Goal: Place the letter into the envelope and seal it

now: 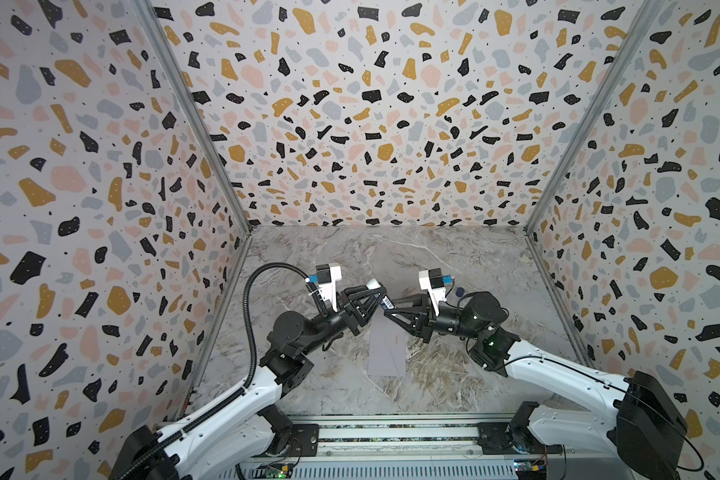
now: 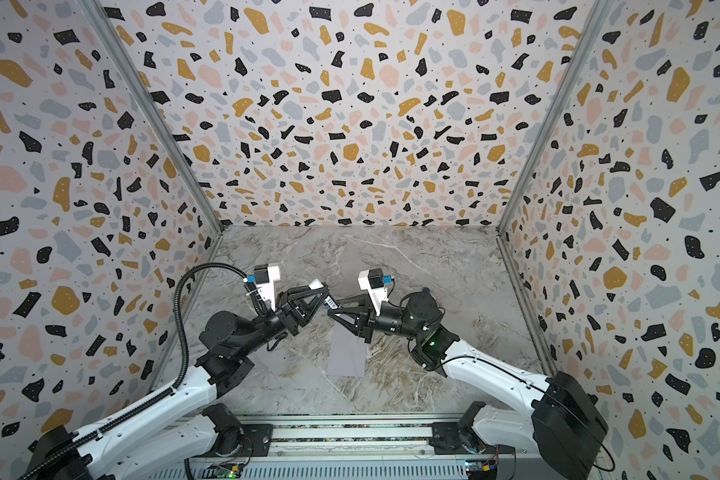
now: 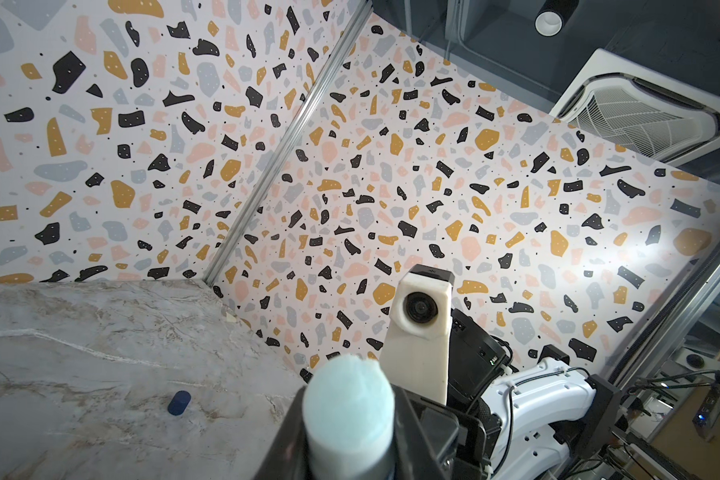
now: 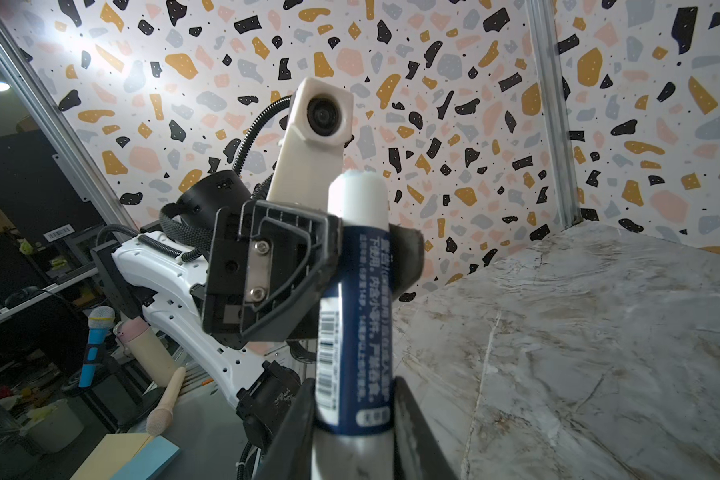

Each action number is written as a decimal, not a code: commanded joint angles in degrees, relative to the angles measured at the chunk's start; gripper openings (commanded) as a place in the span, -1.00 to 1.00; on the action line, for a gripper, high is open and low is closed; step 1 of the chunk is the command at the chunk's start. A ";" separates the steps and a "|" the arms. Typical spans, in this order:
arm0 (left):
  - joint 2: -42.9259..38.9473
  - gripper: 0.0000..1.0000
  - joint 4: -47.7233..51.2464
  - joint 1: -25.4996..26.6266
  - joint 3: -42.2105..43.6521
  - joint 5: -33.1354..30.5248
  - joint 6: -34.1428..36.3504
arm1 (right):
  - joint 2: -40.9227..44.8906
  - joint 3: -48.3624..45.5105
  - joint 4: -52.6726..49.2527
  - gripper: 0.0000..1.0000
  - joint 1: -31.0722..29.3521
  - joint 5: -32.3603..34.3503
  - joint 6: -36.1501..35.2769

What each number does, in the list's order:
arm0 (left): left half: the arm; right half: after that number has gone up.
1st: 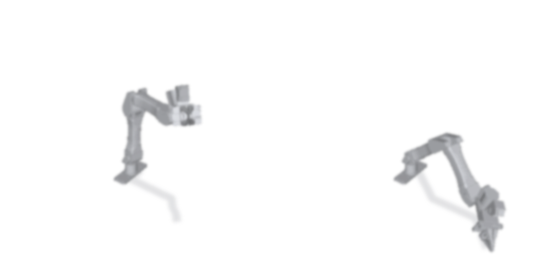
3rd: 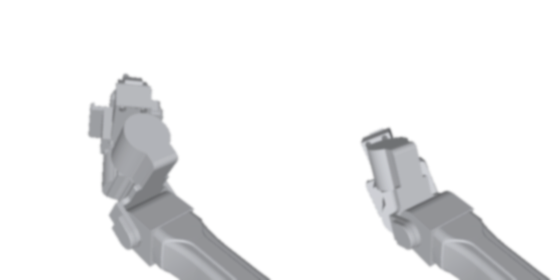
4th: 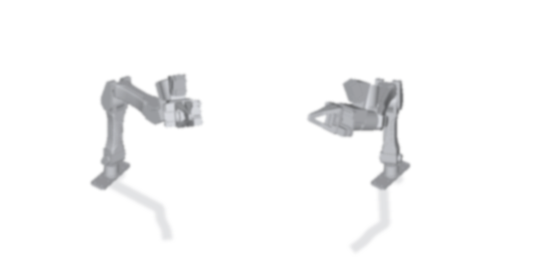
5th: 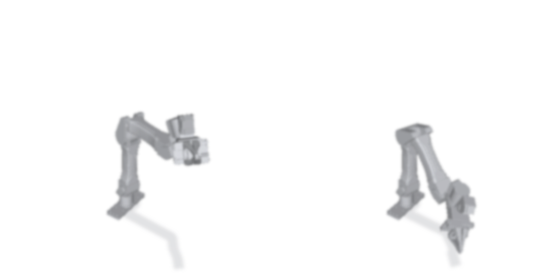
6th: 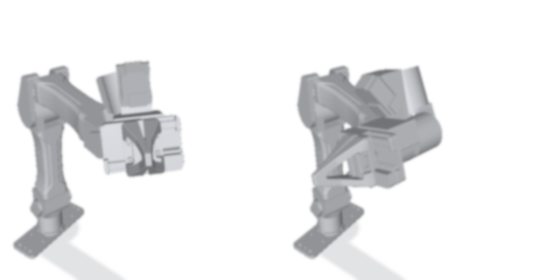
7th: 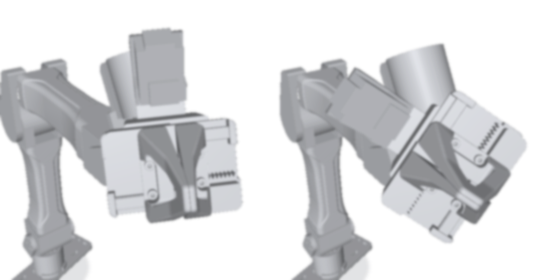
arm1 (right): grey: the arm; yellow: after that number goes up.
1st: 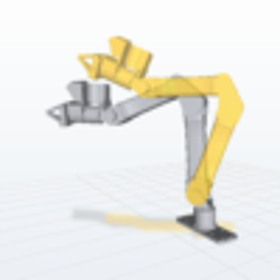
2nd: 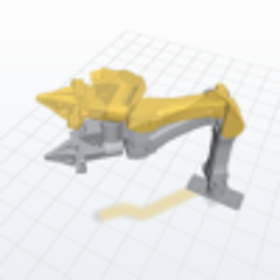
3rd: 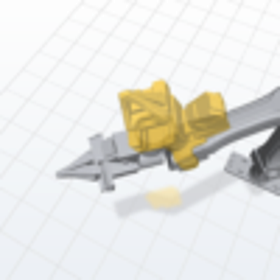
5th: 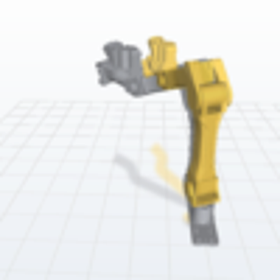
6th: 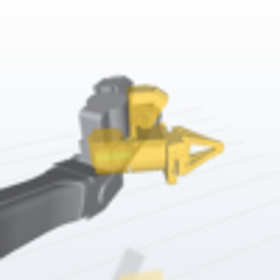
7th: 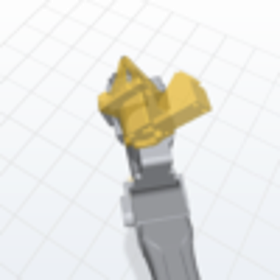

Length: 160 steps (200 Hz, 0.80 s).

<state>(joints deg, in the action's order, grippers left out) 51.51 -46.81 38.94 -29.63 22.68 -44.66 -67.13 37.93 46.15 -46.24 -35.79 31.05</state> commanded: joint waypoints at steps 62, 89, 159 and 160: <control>-0.62 -0.17 -5.23 -0.05 1.31 0.99 -0.85 | 1.47 -1.53 8.46 -0.97 0.45 2.04 3.15; -0.42 -0.08 -6.29 0.00 1.59 1.08 -1.47 | 0.75 -1.11 8.47 -0.97 0.45 0.71 3.41; 0.61 -0.14 -7.59 0.09 1.33 0.90 -2.04 | -1.26 -0.41 9.65 -0.98 0.19 -2.33 5.18; 0.61 -0.14 -7.55 0.09 1.33 0.93 -2.07 | -1.30 -0.41 9.61 -0.98 0.19 -2.43 5.17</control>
<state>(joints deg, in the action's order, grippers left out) 51.83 -49.82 38.96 -28.60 23.09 -46.33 -68.12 36.27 53.23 -45.98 -36.38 35.18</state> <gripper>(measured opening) 0.439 0.276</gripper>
